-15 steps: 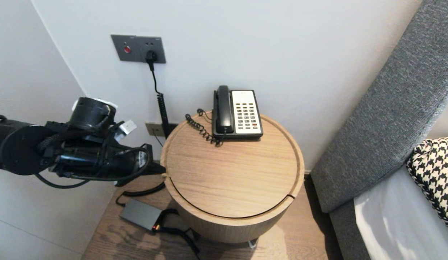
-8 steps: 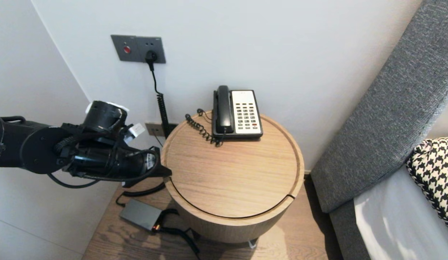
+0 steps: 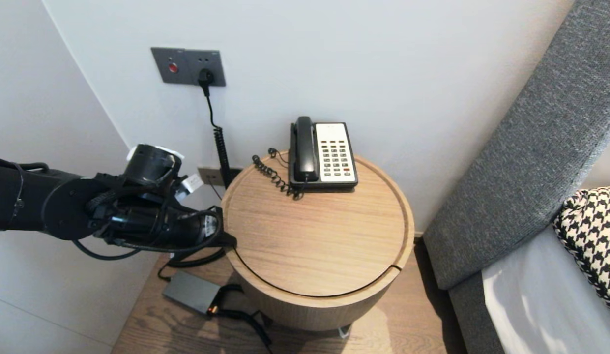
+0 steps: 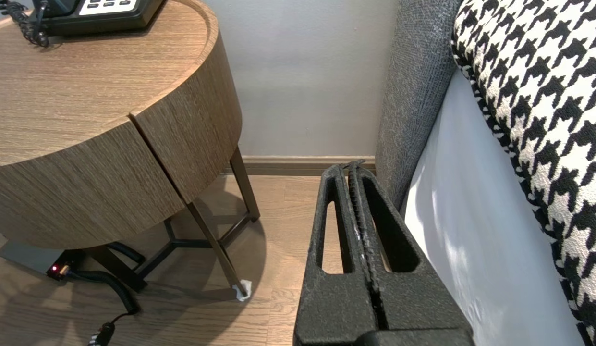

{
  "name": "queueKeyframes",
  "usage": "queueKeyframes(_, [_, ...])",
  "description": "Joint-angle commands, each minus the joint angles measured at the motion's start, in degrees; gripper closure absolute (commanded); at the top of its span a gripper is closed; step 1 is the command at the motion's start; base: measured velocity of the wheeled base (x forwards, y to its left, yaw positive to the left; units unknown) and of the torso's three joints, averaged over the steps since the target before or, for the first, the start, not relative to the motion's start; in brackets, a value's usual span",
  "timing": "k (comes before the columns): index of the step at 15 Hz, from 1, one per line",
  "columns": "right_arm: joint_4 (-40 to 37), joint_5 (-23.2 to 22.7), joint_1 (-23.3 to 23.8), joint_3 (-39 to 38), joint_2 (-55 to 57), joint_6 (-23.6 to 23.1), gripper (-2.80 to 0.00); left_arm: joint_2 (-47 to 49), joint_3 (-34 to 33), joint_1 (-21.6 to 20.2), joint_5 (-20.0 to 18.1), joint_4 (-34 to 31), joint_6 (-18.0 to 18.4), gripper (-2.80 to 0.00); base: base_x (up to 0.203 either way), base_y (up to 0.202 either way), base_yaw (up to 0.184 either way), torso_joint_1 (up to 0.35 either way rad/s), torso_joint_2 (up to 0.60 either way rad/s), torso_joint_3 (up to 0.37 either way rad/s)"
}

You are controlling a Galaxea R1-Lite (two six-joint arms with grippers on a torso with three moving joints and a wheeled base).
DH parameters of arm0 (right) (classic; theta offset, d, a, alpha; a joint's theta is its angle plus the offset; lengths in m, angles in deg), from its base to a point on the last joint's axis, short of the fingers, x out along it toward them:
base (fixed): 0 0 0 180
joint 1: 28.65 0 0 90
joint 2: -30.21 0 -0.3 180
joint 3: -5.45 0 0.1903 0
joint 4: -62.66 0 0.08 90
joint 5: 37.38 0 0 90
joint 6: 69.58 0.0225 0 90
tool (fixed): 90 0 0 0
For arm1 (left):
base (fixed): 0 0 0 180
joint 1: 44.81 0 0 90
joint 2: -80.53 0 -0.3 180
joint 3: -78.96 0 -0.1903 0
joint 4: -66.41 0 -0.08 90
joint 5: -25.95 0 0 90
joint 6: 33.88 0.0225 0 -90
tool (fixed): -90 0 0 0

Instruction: Open the nightstand drawer

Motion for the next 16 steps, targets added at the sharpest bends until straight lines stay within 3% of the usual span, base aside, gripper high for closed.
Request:
queueKeyframes(1, [0.02, -0.01, -0.02, -1.41, 0.08, 0.08, 0.0, -0.18, -0.43, 1.29, 0.03, -0.06, -0.17, 0.0, 0.0, 0.0, 0.0, 0.0, 0.0, 0.0])
queueKeyframes(16, [0.02, -0.01, -0.02, -1.41, 0.08, -0.01, 0.0, -1.41, -3.24, 2.02, -0.06, -0.23, -0.02, 0.0, 0.0, 0.0, 0.0, 0.0, 0.0, 0.0])
